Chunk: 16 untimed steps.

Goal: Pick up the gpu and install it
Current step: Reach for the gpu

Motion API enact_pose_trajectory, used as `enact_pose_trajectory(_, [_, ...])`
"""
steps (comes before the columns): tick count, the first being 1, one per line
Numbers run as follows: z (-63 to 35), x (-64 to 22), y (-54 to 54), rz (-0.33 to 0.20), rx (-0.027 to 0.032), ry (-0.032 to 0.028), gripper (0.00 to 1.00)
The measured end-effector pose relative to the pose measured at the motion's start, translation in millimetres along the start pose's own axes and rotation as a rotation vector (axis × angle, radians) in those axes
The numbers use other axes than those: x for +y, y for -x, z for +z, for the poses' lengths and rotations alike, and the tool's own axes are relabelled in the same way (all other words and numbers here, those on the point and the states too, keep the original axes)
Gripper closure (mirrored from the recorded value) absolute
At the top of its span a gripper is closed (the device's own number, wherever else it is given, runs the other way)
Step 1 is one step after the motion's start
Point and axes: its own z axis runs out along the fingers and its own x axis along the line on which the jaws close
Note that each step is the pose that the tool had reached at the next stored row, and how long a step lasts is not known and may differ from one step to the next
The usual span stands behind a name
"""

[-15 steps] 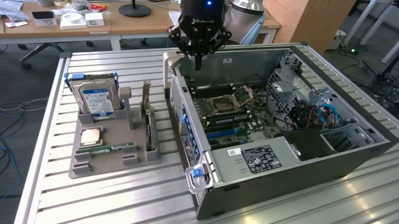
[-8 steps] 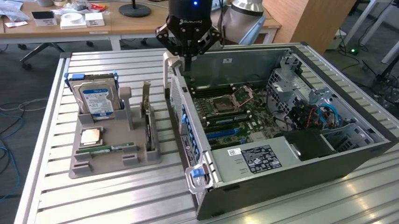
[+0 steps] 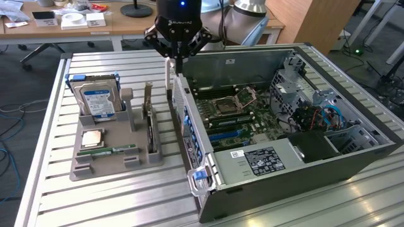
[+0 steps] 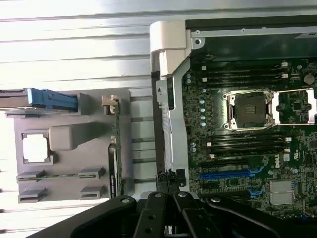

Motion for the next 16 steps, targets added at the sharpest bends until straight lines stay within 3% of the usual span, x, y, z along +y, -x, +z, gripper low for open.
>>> enact_pose_trajectory(16, [0.0,-3.2,-45.6,0.005,-0.0003,-0.0001,0.89])
